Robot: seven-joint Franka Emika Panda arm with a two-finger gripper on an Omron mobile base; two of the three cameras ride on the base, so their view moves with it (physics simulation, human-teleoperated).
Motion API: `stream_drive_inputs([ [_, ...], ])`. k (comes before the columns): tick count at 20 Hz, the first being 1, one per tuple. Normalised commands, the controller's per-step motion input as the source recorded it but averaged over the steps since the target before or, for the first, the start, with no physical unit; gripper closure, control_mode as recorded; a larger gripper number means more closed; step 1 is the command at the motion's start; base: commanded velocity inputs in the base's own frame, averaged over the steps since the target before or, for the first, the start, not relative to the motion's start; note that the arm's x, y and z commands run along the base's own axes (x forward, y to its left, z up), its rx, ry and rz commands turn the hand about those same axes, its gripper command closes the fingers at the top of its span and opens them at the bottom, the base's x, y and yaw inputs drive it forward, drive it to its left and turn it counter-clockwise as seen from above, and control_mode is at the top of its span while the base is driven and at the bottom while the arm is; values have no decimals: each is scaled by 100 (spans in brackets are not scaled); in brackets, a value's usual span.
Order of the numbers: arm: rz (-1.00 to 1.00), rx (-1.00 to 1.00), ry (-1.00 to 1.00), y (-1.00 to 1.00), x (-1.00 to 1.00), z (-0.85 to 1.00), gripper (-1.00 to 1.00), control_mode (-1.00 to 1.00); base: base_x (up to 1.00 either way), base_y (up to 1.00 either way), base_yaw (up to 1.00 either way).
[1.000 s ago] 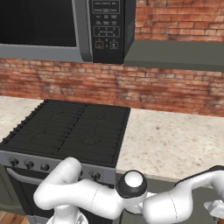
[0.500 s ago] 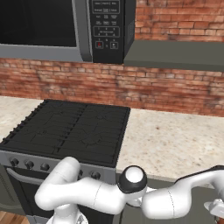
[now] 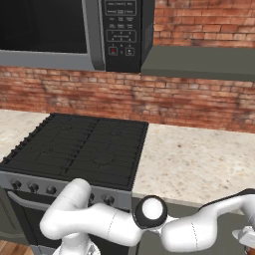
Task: Take the pizza cutter from the drawer on the right and place it on the dining counter for cutting.
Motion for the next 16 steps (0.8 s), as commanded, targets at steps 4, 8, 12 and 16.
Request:
stream_drive_inputs([
  [4,-1,0,1,-2,0,0,-100,-100,0,0,0],
  [8,0,0,2,0,0,0,-100,-100,0,0,0],
  [12,0,0,5,0,6,0,-100,-100,0,0,0],
  [16,0,0,7,0,5,0,-100,-100,0,0,0],
])
